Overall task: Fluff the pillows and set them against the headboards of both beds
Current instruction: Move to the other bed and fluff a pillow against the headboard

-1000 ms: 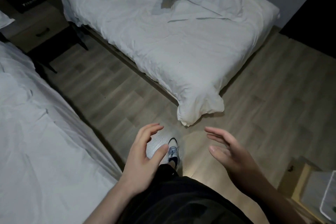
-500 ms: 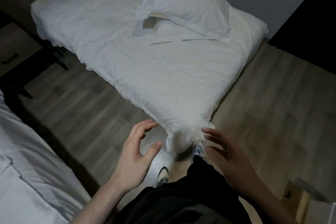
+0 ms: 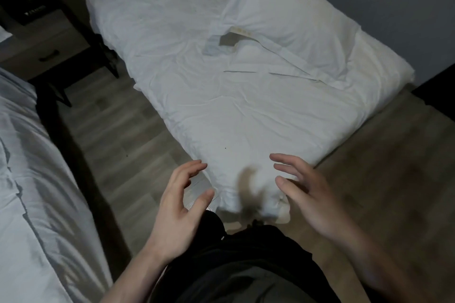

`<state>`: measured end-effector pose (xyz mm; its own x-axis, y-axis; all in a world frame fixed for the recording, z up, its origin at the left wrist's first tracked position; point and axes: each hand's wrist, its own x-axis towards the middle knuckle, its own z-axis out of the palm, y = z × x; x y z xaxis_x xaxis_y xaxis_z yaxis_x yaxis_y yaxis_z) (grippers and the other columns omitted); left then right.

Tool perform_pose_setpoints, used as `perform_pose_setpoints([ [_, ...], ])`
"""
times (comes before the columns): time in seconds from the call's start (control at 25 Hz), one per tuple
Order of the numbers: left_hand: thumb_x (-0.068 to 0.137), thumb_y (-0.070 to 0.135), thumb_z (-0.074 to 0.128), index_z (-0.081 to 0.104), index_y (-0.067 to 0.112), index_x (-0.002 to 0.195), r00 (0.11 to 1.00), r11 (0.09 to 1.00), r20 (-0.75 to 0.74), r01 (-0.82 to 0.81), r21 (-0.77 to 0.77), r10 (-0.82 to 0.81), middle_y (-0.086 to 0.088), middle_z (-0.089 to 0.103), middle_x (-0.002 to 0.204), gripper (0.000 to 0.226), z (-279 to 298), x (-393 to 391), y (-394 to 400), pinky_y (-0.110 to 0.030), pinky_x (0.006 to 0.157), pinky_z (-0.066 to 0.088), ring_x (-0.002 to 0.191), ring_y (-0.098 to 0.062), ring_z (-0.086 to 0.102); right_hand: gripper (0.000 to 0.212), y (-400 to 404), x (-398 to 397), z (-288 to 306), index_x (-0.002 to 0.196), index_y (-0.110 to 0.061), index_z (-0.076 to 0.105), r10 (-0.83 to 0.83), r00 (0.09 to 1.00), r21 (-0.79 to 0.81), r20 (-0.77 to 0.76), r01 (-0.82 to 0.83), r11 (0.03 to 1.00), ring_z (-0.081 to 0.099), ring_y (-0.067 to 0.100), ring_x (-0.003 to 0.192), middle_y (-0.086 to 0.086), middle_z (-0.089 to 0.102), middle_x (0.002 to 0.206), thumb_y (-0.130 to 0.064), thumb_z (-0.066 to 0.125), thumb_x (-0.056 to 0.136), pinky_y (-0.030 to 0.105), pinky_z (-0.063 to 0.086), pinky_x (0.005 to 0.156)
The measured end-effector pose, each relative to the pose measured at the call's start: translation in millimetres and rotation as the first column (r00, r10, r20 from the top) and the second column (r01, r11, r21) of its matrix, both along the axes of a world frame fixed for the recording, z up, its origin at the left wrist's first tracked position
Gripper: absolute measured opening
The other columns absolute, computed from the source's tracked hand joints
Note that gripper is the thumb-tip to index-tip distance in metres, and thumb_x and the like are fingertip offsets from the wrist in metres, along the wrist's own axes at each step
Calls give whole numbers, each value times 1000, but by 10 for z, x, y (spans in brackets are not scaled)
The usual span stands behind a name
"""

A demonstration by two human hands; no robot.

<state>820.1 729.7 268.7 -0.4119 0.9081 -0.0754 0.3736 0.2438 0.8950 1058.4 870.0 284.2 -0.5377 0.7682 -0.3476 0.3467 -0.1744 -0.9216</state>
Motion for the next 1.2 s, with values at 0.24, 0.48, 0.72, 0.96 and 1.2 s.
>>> perform_pose_setpoints([
  [0.24, 91, 43, 60, 58, 36, 135, 1000, 1000, -16, -2, -27, 2, 11, 56, 144, 45, -46, -408, 543, -41, 114, 44, 138, -14, 51, 37, 424, -415, -106, 130, -36, 65, 16, 999, 9, -34, -15, 1000, 55, 0, 134, -18, 64, 138, -14, 63, 101, 26, 48, 102],
  [0.48, 89, 41, 62, 59, 33, 134, 985, 984, 15, 172, -48, -171, 12, 56, 144, 45, -257, -1435, 1337, -39, 112, 45, 139, -14, 51, 38, 566, -1166, -365, 128, -38, 67, -224, 975, -47, 15, 224, 973, 57, 1, 133, -15, 67, 135, -13, 66, 99, 33, 50, 108],
  [0.72, 86, 46, 63, 62, 29, 130, 933, 930, 46, 359, -83, -356, 14, 59, 138, 47, -390, -2933, 2031, -38, 110, 47, 136, -12, 53, 37, 724, -2549, -318, 131, -39, 64, -420, 907, -67, 25, 421, 905, 57, -4, 131, -22, 64, 138, -19, 65, 100, 30, 51, 104],
  [0.96, 86, 46, 64, 62, 34, 128, 895, 891, 77, 445, -87, -439, 14, 61, 135, 44, -310, -3588, 2249, -40, 111, 47, 132, -11, 56, 38, 700, -3071, -134, 131, -38, 65, -557, 831, -15, 13, 557, 830, 58, -6, 129, -23, 64, 137, -17, 65, 99, 23, 50, 100],
  [1.2, 85, 43, 64, 63, 28, 129, 887, 883, 32, 461, -93, -460, 15, 58, 138, 47, -231, -3797, 2026, -34, 113, 44, 135, -12, 54, 36, 659, -3409, -368, 127, -42, 66, -544, 839, -66, 3, 543, 837, 60, -4, 127, -21, 66, 135, -18, 65, 100, 27, 53, 99],
])
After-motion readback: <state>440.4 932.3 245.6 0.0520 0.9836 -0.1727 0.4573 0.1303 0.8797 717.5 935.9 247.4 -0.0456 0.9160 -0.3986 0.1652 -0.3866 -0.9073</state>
